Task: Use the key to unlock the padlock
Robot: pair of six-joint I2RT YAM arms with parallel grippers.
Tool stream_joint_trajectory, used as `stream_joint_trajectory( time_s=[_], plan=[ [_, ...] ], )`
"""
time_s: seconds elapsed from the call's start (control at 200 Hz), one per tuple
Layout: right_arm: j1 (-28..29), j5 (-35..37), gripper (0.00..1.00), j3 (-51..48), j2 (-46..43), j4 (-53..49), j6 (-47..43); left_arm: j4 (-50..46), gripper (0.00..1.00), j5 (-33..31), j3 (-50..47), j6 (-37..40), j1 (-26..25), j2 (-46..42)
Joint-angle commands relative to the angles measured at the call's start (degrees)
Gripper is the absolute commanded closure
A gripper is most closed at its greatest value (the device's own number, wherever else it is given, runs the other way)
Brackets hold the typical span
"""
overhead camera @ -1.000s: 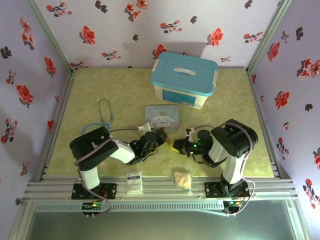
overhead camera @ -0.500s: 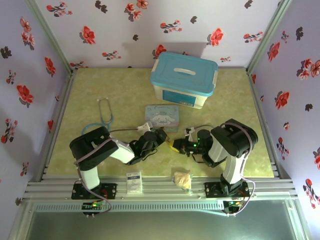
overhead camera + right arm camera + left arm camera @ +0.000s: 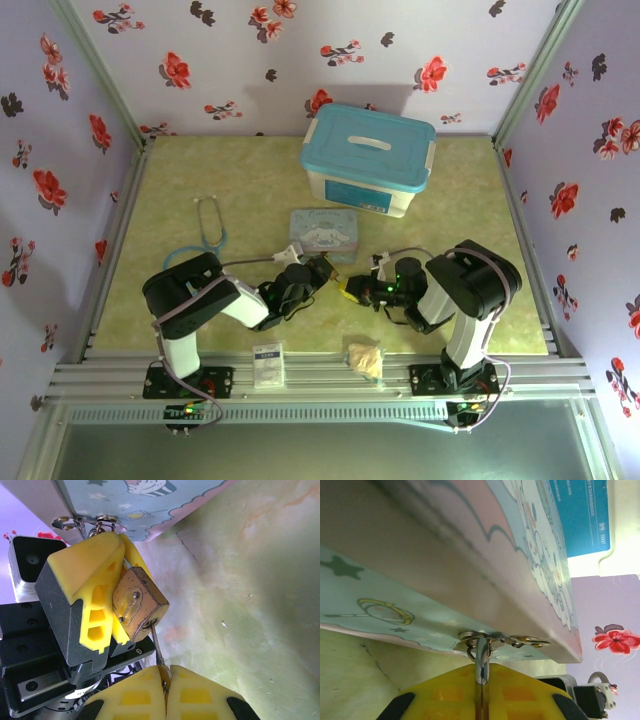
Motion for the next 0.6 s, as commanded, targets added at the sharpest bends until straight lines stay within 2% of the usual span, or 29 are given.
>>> stream_joint_trajectory(
  time_s=[0.0,0.595],
  plan=[
    [-0.5,0.8,1.00,2.0,-1.4,4.4,0.5,3.0,1.00,1.6,-0.3,-0.4,-0.4,0.7],
    [-1.3,1.5,1.00,0.3,-2.0,4.3,-0.3,5.7,1.00,1.5,-1.1,-1.5,-0.5,2.0]
  ],
)
